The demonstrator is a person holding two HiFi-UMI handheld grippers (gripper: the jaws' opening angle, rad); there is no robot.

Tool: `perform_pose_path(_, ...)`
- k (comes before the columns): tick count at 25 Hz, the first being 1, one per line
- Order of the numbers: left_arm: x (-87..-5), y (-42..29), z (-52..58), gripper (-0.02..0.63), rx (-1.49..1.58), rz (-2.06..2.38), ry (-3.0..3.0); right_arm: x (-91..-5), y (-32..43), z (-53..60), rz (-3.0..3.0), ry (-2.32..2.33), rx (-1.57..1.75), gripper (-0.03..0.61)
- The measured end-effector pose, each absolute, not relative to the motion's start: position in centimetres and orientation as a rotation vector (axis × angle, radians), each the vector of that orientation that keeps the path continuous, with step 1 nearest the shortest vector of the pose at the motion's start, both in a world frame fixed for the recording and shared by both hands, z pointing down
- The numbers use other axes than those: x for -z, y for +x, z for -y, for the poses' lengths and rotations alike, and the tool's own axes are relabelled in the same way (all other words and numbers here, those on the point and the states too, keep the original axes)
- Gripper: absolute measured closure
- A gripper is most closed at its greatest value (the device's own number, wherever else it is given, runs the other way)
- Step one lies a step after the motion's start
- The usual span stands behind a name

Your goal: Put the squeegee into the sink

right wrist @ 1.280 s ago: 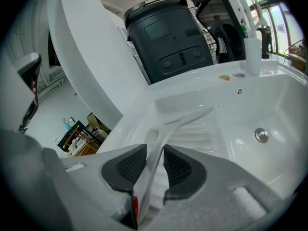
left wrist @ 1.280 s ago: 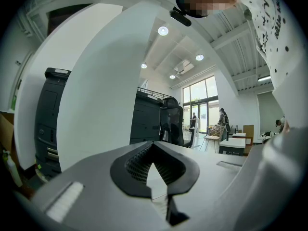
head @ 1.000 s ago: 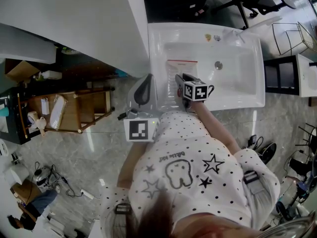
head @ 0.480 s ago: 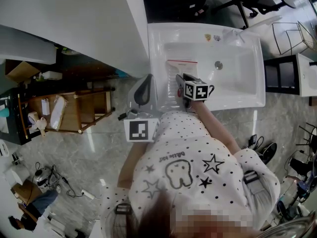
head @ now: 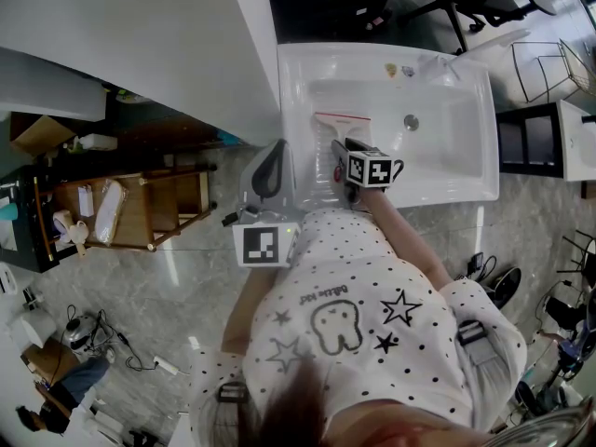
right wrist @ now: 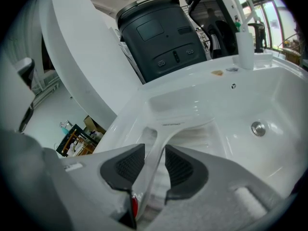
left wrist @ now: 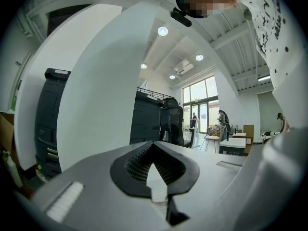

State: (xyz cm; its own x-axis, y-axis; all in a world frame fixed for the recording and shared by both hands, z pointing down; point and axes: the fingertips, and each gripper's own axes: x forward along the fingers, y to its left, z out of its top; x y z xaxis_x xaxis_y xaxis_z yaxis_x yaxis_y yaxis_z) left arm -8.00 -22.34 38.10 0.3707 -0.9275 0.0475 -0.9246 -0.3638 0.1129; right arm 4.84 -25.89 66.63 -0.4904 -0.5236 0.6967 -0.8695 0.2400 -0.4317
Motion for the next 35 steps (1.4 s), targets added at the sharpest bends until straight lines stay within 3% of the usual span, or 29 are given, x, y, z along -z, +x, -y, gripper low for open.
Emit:
perform_pose_path(18, -37.8, -8.1, 22.3, 0.624, 0.059, 1.711, 2.510, -67.0, 5.4, 25.8, 2.093, 1.293, -1.155, 0.446)
perform_pose_path(27, -38.0, -8.0, 22.3, 0.624, 0.044, 1.711, 2.494, -67.0, 5.5, 25.6, 2.097, 1.273, -1.183, 0.390)
perform_pose_path(35, -37.3, -8.4, 22.2, 0.624, 0.076, 1.725, 2.505, -66.1, 6.9, 26.0, 2.106, 1.344, -1.186, 0.388)
